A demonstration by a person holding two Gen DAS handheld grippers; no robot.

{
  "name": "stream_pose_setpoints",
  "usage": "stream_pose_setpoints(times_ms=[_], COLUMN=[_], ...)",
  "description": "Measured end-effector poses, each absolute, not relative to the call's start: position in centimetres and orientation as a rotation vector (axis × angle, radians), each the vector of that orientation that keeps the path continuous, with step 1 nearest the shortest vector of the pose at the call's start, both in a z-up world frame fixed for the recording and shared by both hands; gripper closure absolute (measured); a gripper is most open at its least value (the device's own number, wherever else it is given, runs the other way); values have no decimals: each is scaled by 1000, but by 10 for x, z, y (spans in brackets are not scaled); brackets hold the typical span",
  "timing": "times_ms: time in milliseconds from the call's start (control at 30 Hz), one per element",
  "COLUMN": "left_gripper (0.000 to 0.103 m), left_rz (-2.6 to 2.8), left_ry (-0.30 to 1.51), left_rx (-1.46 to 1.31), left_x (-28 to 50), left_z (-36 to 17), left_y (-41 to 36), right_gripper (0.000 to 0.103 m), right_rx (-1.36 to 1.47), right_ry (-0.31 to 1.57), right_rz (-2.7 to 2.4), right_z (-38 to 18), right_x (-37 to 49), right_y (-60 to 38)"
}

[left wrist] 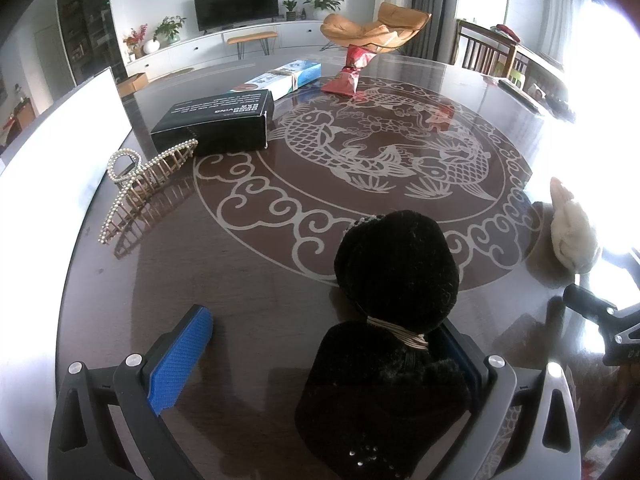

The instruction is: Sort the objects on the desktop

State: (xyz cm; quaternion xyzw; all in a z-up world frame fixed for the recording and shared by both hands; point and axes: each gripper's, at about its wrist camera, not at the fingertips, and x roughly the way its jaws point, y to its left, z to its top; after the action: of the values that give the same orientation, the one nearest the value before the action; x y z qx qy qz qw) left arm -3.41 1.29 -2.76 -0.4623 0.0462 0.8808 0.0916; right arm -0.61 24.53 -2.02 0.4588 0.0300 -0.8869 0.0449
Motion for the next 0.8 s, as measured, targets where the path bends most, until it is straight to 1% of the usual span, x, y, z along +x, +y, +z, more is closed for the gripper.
stream_pose_setpoints(times_ms=[800], left_gripper=[0], left_rz=[2615], left_ry=[134], left_rx=[-1373], left_x=[-33], left_z=[-28], left_y=[12], right_gripper=[0], right_rx=[1400], right_ry=[92], right_rz=[-2710], right_z=[-21], right_x=[-6], right_y=[245])
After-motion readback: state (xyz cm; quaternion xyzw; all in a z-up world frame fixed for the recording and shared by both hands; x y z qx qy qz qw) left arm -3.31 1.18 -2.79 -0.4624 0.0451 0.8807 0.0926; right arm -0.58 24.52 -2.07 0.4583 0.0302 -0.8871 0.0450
